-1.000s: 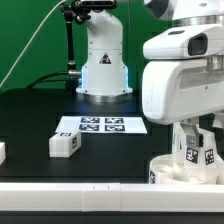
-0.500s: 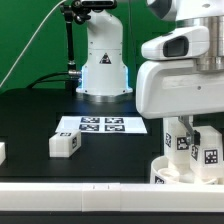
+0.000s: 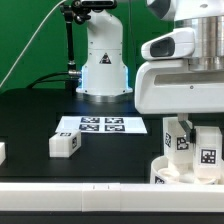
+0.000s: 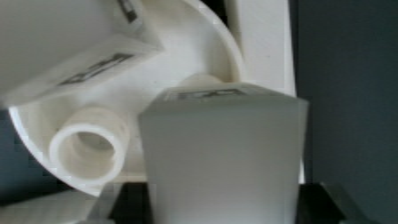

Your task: Assemble stool

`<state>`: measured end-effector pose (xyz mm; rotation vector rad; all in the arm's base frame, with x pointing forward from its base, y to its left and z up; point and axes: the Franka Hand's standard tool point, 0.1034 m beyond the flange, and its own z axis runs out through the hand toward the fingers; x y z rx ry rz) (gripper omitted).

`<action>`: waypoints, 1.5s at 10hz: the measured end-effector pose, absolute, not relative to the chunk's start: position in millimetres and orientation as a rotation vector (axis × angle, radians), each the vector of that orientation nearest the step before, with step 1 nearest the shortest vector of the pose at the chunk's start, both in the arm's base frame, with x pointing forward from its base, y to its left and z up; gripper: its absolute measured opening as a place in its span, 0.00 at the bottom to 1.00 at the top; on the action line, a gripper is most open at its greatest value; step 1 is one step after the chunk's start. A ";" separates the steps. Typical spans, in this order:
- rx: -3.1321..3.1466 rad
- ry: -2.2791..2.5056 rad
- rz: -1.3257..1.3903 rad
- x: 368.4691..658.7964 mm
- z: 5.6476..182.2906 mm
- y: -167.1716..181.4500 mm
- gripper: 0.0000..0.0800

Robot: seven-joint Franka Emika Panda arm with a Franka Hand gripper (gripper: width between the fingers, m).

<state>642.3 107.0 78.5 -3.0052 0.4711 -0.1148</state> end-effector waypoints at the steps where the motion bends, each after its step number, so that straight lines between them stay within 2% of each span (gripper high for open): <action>1: -2.983 0.567 -0.107 642.2 78.4 106.5 0.42; 7: -2.590 1.444 -0.055 635.2 78.0 108.6 0.42; 15: -2.081 2.027 0.066 634.3 78.5 112.8 0.42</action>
Offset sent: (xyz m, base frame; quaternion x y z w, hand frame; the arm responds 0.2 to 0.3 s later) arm -0.0201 -0.0037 -0.0004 -0.0021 0.0096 0.3246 0.9458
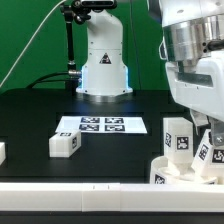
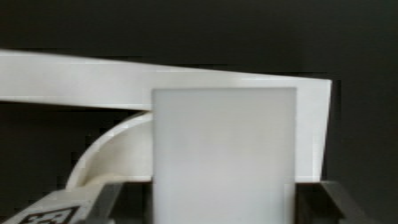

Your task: Assemble stool

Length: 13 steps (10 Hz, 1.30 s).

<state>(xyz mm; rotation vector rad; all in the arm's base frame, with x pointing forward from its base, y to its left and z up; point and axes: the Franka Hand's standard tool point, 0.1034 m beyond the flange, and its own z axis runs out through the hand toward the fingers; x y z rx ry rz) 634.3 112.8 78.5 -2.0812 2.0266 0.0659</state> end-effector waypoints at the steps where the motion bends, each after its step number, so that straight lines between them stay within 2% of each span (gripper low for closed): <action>1: -1.965 2.120 0.090 634.6 78.3 112.3 0.42; 6: -1.423 2.448 0.184 634.7 77.3 108.9 0.42; 9: -1.326 2.496 0.199 635.5 77.3 109.6 0.42; 10: -1.357 2.480 0.197 635.1 77.4 110.0 0.66; 11: -1.434 2.438 0.197 633.7 78.9 109.6 0.78; 13: -1.560 2.348 0.167 636.9 90.3 96.7 0.80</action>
Offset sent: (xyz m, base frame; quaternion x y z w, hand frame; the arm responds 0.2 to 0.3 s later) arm -0.0106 -0.0039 0.0002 0.0079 -0.0037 0.2801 0.9599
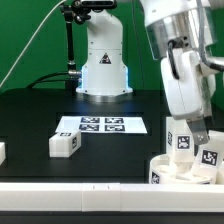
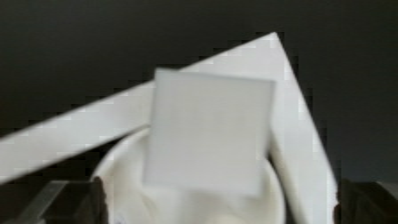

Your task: Assemble stool

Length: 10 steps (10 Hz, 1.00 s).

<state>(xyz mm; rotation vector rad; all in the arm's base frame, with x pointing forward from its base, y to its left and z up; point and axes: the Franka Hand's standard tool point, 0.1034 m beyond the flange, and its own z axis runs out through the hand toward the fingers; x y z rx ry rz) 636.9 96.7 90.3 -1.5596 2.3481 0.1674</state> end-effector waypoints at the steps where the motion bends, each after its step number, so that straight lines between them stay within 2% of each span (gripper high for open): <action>1: -1.616 2.302 0.146 641.0 99.2 83.0 0.80; 3: -1.682 2.243 0.146 652.4 112.1 71.6 0.81; 7: -1.765 2.190 0.144 648.5 107.9 72.2 0.81; 8: -1.926 2.078 0.175 641.4 102.0 62.4 0.81; 10: -2.115 1.892 0.125 640.2 101.9 24.4 0.81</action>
Offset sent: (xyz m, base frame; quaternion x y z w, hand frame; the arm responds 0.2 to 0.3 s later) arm 0.0000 0.0000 0.0000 0.0000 0.0000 0.0000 1.0000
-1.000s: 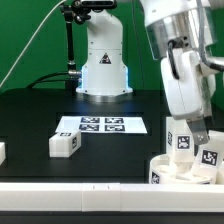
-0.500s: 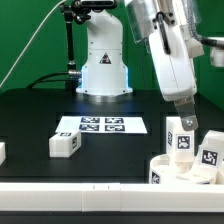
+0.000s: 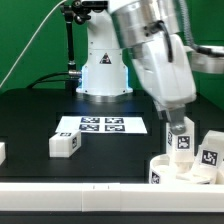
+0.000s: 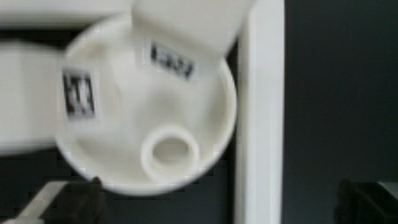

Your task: Assemble stool

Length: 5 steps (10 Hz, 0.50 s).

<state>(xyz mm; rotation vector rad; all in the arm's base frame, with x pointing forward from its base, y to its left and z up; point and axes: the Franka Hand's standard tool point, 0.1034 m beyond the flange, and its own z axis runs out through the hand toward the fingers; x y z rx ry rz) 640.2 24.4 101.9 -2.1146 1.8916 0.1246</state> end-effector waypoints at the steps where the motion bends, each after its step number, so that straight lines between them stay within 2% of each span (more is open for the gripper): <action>1: -2.165 1.830 0.099 640.7 101.5 4.3 0.81; 3: -2.177 1.810 0.087 642.6 104.0 -18.3 0.81; 5: -2.194 1.785 0.078 645.1 105.2 -17.6 0.81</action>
Offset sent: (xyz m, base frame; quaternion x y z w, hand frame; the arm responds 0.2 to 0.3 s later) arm 0.0197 -0.0107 0.0089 0.0040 0.0051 -0.0298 0.9995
